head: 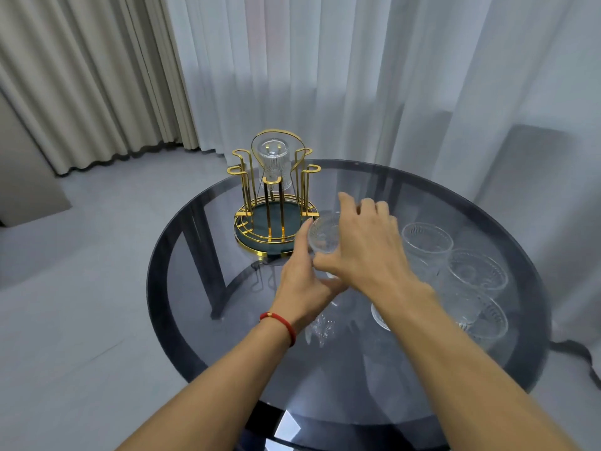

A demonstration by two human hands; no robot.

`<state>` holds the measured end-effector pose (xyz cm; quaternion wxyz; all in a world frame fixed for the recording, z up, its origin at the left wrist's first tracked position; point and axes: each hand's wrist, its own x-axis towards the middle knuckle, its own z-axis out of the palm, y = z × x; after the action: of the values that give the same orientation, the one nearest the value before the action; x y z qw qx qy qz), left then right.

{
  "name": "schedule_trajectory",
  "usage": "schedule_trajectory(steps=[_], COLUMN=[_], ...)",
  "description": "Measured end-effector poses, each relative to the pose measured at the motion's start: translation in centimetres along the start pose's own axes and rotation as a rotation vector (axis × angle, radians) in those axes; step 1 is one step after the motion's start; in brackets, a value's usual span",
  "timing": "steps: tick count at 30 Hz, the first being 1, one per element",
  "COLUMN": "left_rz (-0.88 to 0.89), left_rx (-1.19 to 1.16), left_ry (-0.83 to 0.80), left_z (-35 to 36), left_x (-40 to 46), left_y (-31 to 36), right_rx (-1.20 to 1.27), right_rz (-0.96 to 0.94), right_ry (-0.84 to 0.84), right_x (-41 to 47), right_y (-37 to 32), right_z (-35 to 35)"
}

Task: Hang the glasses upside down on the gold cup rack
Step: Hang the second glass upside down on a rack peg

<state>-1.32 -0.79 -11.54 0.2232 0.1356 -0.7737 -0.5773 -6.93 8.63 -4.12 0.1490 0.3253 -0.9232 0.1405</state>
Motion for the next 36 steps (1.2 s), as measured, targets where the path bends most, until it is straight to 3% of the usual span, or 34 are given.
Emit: schedule_trajectory(steps=[3,6,8,10,14,16,19,21,23,25,26,30,36], left_rz=[-0.009,-0.200,-0.315,-0.346,-0.317,-0.271,-0.182,-0.092,0.027,0.068,0.069,0.083,0.076], left_rx=[-0.131,-0.466,-0.782,-0.991,-1.109,-0.934,-0.431,-0.149,0.288,0.721,0.820,0.920,0.952], left_ry=[0.113,0.172,0.130,0.049,-0.039,-0.011,-0.022,0.001,0.056,-0.011,-0.052,-0.055,-0.009], left_z=[-1.2,-2.7,-3.7,-4.5,-5.2,-5.6,-6.7,-7.7,-8.5,-8.7,-8.6,-8.0,-8.0], left_x=[0.3,0.3,0.3,0.1,-0.2,0.3,0.6,0.6,1.0,1.6,1.8,2.2,2.2], left_y=[0.5,1.4,2.0,2.4,2.3,1.9,0.7,-1.2,-4.1,-6.6,-7.3,-8.4,-8.6], right_rx=[0.300,0.661,0.697,0.704,0.826,0.921,0.977,0.917,0.895,0.943,0.976,1.015,0.977], right_rz=[-0.092,-0.034,0.079,0.175,0.195,0.217,0.260,0.255,0.256,0.248,0.227,0.118,0.104], right_ry=[-0.037,0.028,0.033,-0.113,-0.179,-0.180,-0.107,-0.016,0.117,0.252,0.296,0.317,0.130], right_x=[-0.3,-0.4,0.0,0.4,0.9,1.1,1.7,2.5,3.3,4.4,5.3,12.1,22.7], right_y=[0.0,0.0,0.1,0.1,-0.2,-0.4,-0.2,0.2,0.8,1.0,0.8,-2.3,-8.9], right_z=[-0.1,0.0,0.3,0.7,1.3,1.6,1.4,0.5,-1.1,-3.2,-4.3,-7.3,-6.4])
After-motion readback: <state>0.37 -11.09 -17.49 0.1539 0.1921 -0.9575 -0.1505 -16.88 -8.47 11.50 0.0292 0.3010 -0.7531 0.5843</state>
